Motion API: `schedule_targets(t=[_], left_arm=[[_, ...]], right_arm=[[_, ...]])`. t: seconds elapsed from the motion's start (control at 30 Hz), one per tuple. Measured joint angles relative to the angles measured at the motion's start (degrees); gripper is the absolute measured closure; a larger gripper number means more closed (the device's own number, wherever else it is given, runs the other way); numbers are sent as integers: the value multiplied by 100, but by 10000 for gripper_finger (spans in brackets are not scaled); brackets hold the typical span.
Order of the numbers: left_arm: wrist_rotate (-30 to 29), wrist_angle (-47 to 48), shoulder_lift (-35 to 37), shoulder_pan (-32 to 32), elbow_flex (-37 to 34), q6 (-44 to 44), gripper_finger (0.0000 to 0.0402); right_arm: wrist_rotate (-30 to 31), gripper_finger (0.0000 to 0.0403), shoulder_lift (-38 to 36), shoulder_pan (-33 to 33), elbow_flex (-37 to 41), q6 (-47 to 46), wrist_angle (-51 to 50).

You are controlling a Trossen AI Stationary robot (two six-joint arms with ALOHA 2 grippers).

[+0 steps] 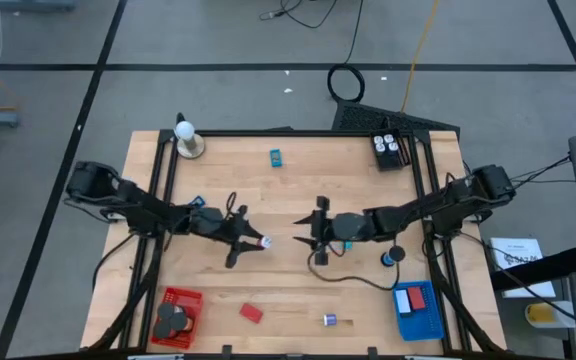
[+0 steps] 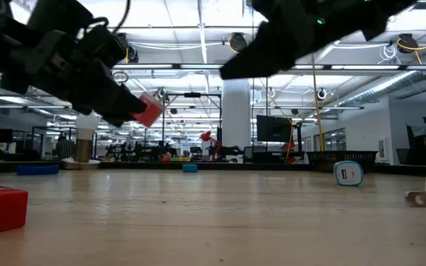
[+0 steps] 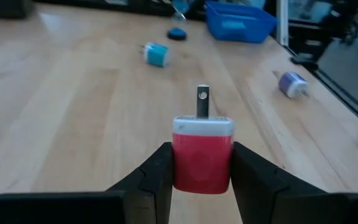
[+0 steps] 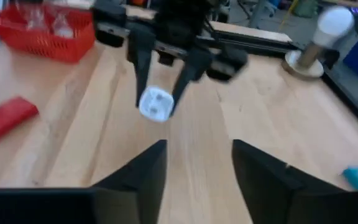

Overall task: Pick & Place Office items
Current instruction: Put the pink charger adapter into the black bin

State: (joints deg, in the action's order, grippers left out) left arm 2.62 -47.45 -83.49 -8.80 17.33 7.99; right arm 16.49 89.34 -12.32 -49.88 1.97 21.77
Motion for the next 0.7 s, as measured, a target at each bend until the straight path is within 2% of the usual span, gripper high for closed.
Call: schedule_targets(t=[0.17, 0.33, 0.43, 0.53, 0.7], left_arm=[[801, -345, -379, 293, 122, -13, 272], [1327, -388, -564, 426, 298, -80, 272], [1524, -376, -642, 438, 397, -85, 272], [1587, -373, -708, 431, 507, -164, 272], [1739, -276, -732, 461, 584, -180, 272]], right_arm=[[-43, 178, 581, -34, -666, 811, -658], [-476, 146, 1060, -50, -1351, 1586, -974], [-505, 138, 1314, -54, -1688, 2080, -1399], [-759, 137, 1568, -31, -2085, 2390, -1496], [-772, 143, 1981, -5, -2441, 2760, -1672]])
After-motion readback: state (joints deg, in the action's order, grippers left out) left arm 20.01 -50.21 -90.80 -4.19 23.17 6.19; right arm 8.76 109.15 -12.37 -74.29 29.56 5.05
